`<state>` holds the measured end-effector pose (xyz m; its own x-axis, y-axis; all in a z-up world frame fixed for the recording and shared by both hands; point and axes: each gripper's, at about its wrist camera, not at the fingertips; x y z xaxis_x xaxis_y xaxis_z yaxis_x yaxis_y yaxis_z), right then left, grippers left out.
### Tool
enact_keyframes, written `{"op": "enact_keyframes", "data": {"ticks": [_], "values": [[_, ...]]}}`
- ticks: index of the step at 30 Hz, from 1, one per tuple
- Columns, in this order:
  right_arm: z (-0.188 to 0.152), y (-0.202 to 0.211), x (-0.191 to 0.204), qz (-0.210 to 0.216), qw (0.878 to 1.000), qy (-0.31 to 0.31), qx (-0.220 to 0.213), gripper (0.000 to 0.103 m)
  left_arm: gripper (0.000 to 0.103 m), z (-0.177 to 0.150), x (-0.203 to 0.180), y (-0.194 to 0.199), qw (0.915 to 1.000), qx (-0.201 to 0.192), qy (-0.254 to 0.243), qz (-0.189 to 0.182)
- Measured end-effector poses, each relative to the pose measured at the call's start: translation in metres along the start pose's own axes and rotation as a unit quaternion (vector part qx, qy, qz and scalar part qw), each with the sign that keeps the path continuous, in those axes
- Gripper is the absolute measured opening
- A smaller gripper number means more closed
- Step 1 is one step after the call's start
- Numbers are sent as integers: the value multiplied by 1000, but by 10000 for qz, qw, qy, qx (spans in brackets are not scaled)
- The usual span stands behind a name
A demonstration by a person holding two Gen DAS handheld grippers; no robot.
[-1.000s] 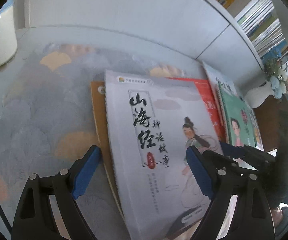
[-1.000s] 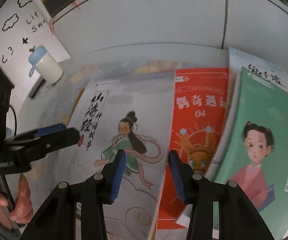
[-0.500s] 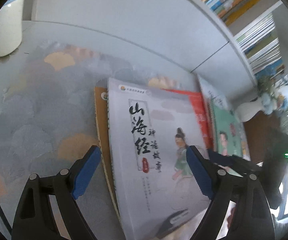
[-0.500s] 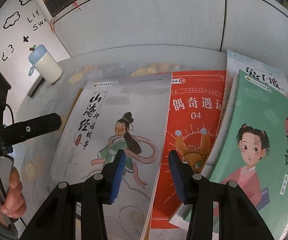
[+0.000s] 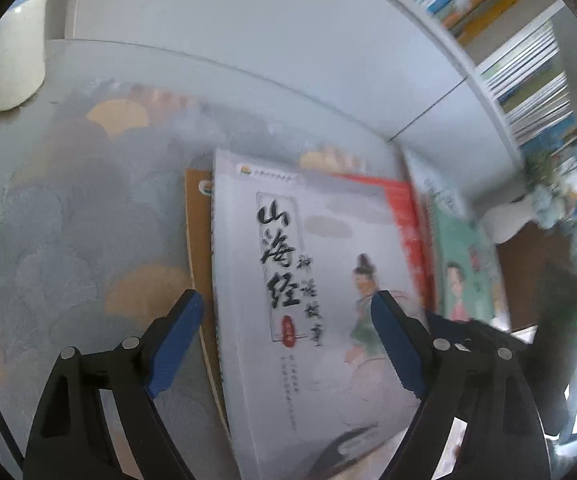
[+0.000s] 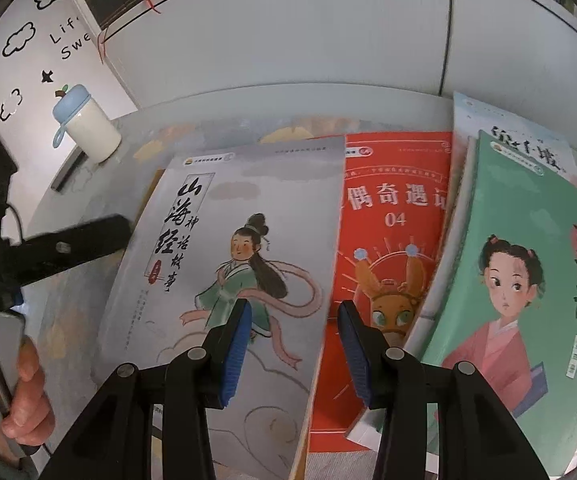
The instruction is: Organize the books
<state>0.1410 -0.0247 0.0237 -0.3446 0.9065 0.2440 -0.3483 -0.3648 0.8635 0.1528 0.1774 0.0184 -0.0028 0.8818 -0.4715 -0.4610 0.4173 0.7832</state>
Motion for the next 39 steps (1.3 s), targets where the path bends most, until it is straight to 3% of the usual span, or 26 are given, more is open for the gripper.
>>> {"op": "enact_keyframes", "data": {"ticks": [4, 11, 17, 23, 26, 31, 35, 39], "values": [[0, -1, 6, -31, 9999, 159, 18, 45, 84, 2, 6, 4, 9995, -40, 189, -260], [3, -3, 4, -46, 10000, 84, -23, 45, 84, 4, -3, 1, 9999, -17, -25, -106], [5, -3, 1, -67, 10000, 59, -38, 46, 84, 6, -1, -3, 9994, 151, -65, -297], [-7, 9, 0, -103, 9996, 253, 29, 46, 84, -32, -7, 15, 9986, 296, -121, -425], [-31, 26, 5, -75, 9996, 274, 85, 46, 84, -63, -11, 32, 9980, 421, -175, -443], [-99, 61, 18, -352, 9980, 491, 171, 46, 84, -124, -34, 45, 9955, 733, -345, -490], [-155, 80, 4, -474, 9978, 150, 435, 46, 84, -162, -64, 39, 9902, 1106, -696, -498], [-194, 92, -14, -274, 9971, -266, 664, 45, 96, -190, -84, 41, 9867, 1150, -1136, -148]]}}
Point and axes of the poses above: each gripper's, at about its wrist camera, not at the fingertips, and y roughly against the way its jaws point, x to its left, z to its top
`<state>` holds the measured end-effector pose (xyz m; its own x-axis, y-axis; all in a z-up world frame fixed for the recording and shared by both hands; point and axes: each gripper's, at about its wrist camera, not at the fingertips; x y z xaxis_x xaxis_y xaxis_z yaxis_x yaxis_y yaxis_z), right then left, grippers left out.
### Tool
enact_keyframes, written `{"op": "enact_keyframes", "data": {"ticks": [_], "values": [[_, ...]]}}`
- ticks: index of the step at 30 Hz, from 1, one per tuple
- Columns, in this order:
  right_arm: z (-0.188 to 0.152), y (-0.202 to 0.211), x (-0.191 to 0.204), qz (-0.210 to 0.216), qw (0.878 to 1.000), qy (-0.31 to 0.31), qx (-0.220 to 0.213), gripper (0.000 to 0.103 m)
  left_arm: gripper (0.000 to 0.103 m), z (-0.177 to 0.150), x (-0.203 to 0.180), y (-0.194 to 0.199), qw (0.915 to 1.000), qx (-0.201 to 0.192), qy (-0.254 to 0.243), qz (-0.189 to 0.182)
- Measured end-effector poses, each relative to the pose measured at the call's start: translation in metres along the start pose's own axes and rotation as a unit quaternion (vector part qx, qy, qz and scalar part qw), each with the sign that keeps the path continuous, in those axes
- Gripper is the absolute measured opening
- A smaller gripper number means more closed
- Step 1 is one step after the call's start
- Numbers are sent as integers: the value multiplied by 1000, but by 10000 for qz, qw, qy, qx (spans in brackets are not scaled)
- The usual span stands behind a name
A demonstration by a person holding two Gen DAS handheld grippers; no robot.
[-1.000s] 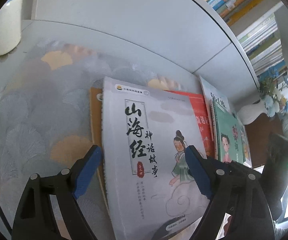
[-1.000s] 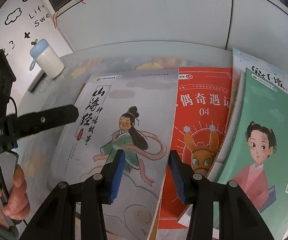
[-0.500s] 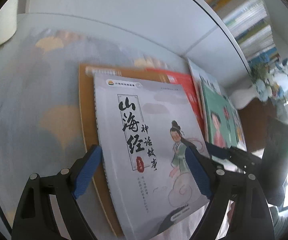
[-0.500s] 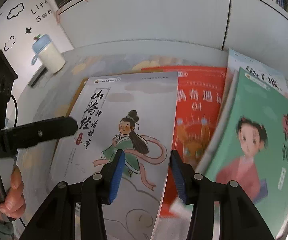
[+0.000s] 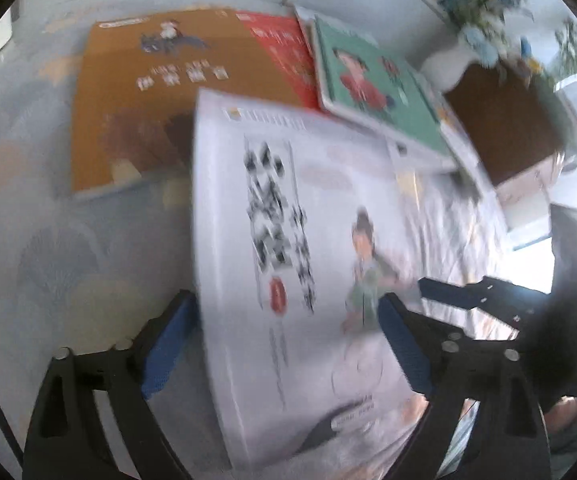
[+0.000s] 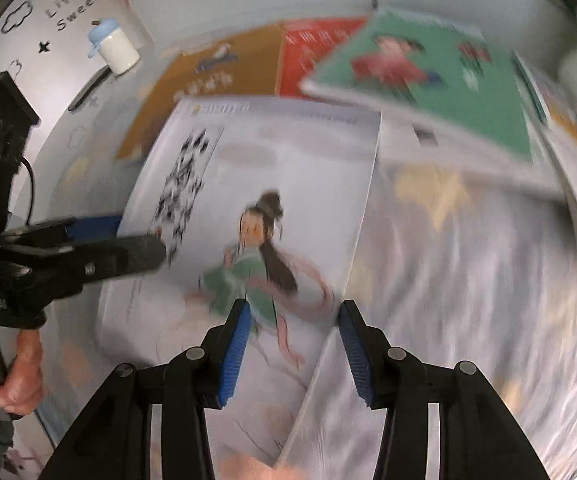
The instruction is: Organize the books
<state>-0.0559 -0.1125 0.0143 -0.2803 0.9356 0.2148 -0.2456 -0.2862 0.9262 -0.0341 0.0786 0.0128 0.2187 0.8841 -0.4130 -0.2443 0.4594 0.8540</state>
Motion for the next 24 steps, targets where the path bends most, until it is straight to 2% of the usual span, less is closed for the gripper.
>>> {"op": "enact_keyframes", "data": {"ticks": [2, 5, 7, 9, 11, 13, 15, 17, 20, 22, 24], "values": [[-14, 5, -4, 45, 10000, -58, 8, 45, 102, -7, -4, -1, 10000, 53, -49, 43], [-26, 10, -6, 107, 9999, -118, -39, 46, 101, -17, -4, 3, 10000, 64, 37, 59], [-29, 12, -7, 290, 9993, -204, -91, 43, 99, -25, 0, 9, 9995, 175, 260, -92], [-36, 15, -10, 498, 9982, -318, -134, 41, 88, -34, 3, 14, 9985, 166, 482, -206], [-43, 15, -7, 551, 9977, -357, -168, 40, 64, -44, 7, 20, 9983, 142, 554, -71], [-50, 17, -5, 589, 9975, -330, -222, 40, 51, -49, 10, 24, 9984, 108, 547, 65], [-53, 17, -3, 578, 9975, -292, -270, 40, 47, -52, 13, 26, 9980, 61, 626, 41], [-56, 16, 0, 553, 9977, -228, -313, 40, 46, -53, 17, 25, 9967, -5, 787, -189], [-58, 16, 0, 584, 9974, -196, -387, 41, 46, -56, 19, 26, 9954, -80, 907, -310], [-58, 15, -4, 680, 9963, -276, -454, 41, 46, -56, 24, 30, 9919, -141, 1119, -578], [-60, 15, -7, 776, 9952, -353, -488, 42, 46, -55, 27, 43, 9756, -355, 1468, -1595]]}}
Point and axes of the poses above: each gripper's, at about its wrist camera, not at the fingertips, and y roughly against the way its jaws point, x to its left, z to its top
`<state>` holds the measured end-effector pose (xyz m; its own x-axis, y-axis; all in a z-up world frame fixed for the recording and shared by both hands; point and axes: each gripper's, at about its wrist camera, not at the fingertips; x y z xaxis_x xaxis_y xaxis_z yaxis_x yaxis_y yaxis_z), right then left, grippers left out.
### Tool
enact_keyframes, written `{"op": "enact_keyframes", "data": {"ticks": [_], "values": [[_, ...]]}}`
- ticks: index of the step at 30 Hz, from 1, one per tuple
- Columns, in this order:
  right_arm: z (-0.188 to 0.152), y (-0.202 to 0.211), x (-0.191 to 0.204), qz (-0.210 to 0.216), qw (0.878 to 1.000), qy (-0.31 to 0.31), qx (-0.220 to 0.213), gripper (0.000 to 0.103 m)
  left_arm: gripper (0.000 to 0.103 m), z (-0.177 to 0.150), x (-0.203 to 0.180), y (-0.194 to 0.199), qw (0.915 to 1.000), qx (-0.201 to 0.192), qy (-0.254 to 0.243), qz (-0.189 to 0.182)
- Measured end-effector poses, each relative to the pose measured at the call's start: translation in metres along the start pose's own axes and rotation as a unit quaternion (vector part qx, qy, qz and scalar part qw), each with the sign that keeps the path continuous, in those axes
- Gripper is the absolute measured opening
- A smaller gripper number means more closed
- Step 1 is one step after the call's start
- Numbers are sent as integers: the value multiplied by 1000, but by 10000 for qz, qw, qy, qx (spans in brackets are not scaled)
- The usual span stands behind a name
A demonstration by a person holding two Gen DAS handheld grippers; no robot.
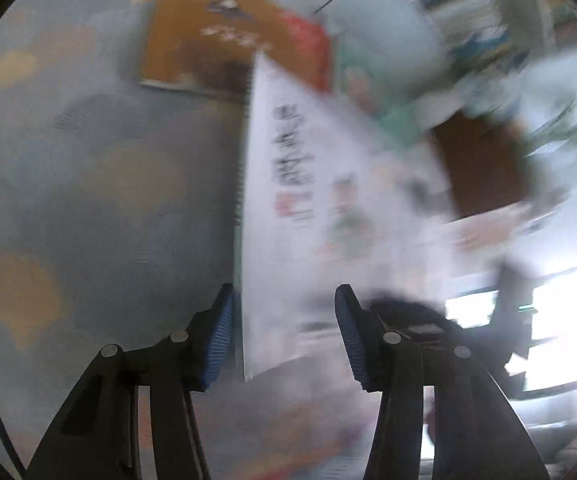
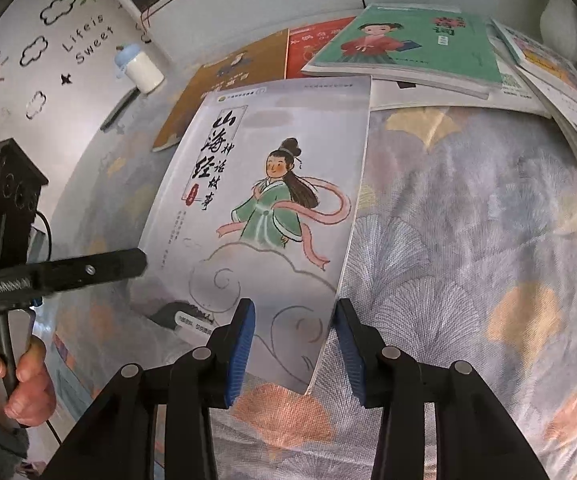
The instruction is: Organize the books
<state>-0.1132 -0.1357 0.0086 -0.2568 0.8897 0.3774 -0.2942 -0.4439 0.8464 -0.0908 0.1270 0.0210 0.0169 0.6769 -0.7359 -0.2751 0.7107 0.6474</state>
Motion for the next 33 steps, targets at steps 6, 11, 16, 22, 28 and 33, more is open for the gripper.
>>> {"op": "enact_keyframes", "data": {"ticks": [6, 11, 16, 22, 28, 33], "values": [[-1, 0, -18, 497, 9980, -392, -22, 42, 39, 2, -25, -20, 9980, 96, -463, 408], [-5, 1, -23, 592, 9973, -439, -33, 42, 12, -1, -19, -44, 9975, 220, -306, 593], [-6, 7, -47, 1209, 9869, -1019, 332, 54, 12, 18, -28, -24, 9988, 3, 77, -494], [-21, 3, -95, 2860, 9240, -2523, 265, 65, 12, 27, -17, -23, 9905, 43, 657, -1204], [-14, -31, -90, 3796, 8665, -3228, 287, 35, 10, 18, -9, -27, 9918, 119, 834, -959], [5, 2, -51, 2588, 9457, -1955, 195, 26, 10, 10, -38, -20, 9985, 288, -377, 257]]}}
Point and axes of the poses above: each gripper's, at about its wrist camera, not at the fingertips, and y roughly against the way its jaws point, x to its left, z to its top
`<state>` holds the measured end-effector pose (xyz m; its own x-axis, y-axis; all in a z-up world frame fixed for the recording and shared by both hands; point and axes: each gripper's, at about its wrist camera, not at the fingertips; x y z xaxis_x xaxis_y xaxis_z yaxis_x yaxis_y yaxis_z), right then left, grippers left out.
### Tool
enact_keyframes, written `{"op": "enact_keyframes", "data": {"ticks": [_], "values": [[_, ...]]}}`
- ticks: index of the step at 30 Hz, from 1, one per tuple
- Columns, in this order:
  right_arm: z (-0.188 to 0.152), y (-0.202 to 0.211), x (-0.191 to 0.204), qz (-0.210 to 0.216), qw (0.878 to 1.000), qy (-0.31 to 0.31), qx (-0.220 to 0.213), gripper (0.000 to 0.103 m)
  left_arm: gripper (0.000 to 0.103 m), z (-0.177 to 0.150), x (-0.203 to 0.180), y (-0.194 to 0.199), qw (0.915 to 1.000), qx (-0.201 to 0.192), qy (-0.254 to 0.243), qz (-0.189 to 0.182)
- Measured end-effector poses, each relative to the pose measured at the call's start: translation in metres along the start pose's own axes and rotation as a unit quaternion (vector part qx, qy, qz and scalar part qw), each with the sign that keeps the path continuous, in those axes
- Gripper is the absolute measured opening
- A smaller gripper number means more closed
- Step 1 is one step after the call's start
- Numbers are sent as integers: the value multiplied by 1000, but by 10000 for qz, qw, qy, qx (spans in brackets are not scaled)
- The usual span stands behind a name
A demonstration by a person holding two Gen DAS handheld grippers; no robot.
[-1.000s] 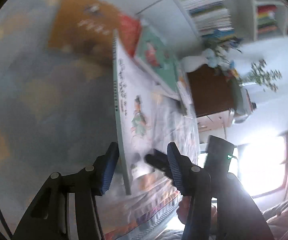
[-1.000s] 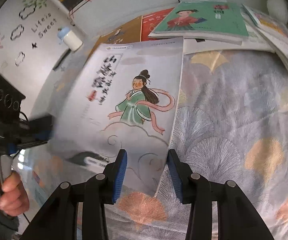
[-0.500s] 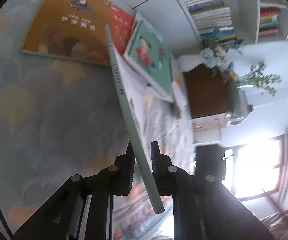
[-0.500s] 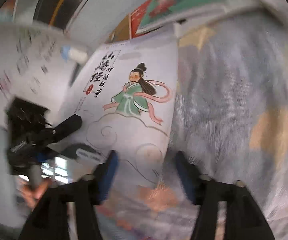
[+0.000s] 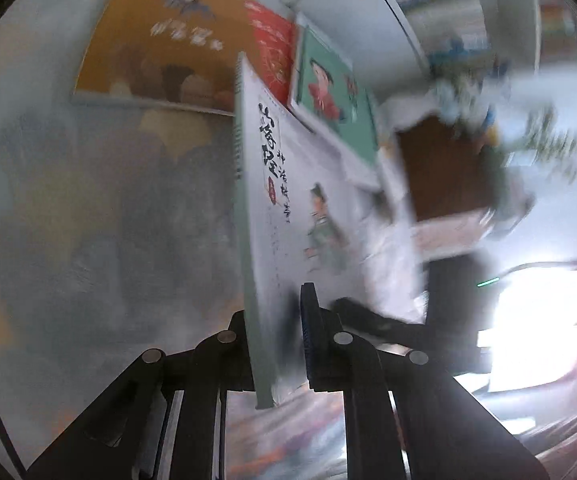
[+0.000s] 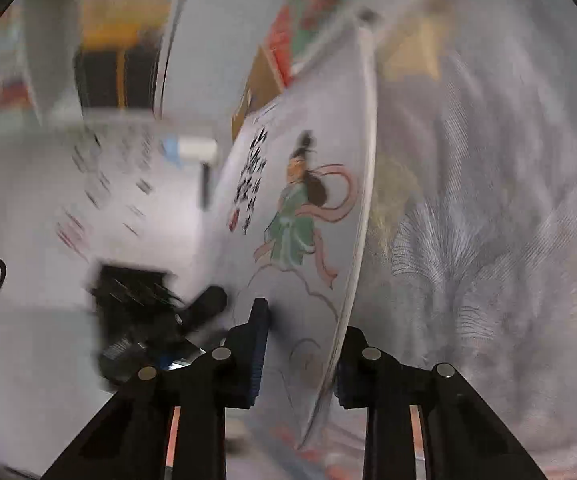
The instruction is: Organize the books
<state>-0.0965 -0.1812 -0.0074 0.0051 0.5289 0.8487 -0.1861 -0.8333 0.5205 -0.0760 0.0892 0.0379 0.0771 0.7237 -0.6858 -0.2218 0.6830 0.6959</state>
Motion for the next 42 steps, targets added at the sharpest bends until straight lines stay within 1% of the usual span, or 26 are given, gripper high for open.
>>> {"op": "enact_keyframes", "data": {"ticks": [1, 2, 3, 4, 5, 6, 9, 11, 12, 14, 17, 22, 27, 30, 34, 39, 42], "values": [[-3, 1, 13, -281, 9990, 348, -10, 26, 10, -2, -9, 1, 9996, 20, -256, 142], [-8, 3, 31, -645, 9944, 835, -7, 26, 10, -3, -14, 2, 9989, 7, -432, 204], [-12, 3, 44, -920, 9885, 1200, -9, 26, 10, -4, -20, 7, 9983, -73, -558, 177], [-17, 1, 55, -1162, 9813, 1536, -13, 26, 10, -2, -23, 10, 9981, -150, -583, 136], [-22, 1, 70, -1411, 9711, 1926, -24, 26, 10, -2, -23, 16, 9980, -229, -581, 100], [-23, 1, 81, -1515, 9643, 2170, -51, 26, 10, 0, -22, 22, 9979, -309, -571, 79], [-26, 5, 113, -1700, 9439, 2824, -216, 26, 11, 9, -9, 44, 9977, -507, -441, -51], [-21, 1, 130, -1764, 9333, 3117, -270, 26, 12, 18, -4, 57, 9969, -685, -385, -60], [-18, -3, 141, -1797, 9261, 3307, -277, 27, 12, 23, -1, 64, 9962, -779, -389, -17], [-10, -13, 159, -1780, 9167, 3565, -304, 27, 11, 33, 4, 85, 9939, -993, -447, 157], [3, -37, 181, -1653, 9088, 3819, -299, 27, 12, 48, 20, 108, 9898, -1280, -471, 411], [44, -90, 221, -1461, 9009, 4075, -314, 28, 13, 86, 72, 139, 9833, -1690, -264, 622], [91, -154, 247, -1452, 8972, 4163, -239, 28, 14, 129, 115, 147, 9801, -1790, -174, 840], [116, -187, 250, -1502, 8987, 4117, -174, 28, 14, 151, 133, 143, 9800, -1772, -151, 892], [144, -215, 240, -1551, 9049, 3961, -144, 28, 14, 175, 160, 130, 9814, -1719, -66, 851], [165, -245, 225, -1683, 9076, 3845, -56, 28, 15, 181, 174, 114, 9821, -1665, 31, 877], [165, -254, 217, -1673, 9087, 3824, -13, 28, 16, 177, 182, 109, 9824, -1634, 140, 897]]}}
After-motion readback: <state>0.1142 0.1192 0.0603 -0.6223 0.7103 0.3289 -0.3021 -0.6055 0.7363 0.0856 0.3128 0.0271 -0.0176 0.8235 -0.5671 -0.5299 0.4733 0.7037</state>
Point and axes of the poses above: each gripper's, at about its wrist camera, not at the fingertips, and y roughly against the way its jaws point, x to its left, z to its top
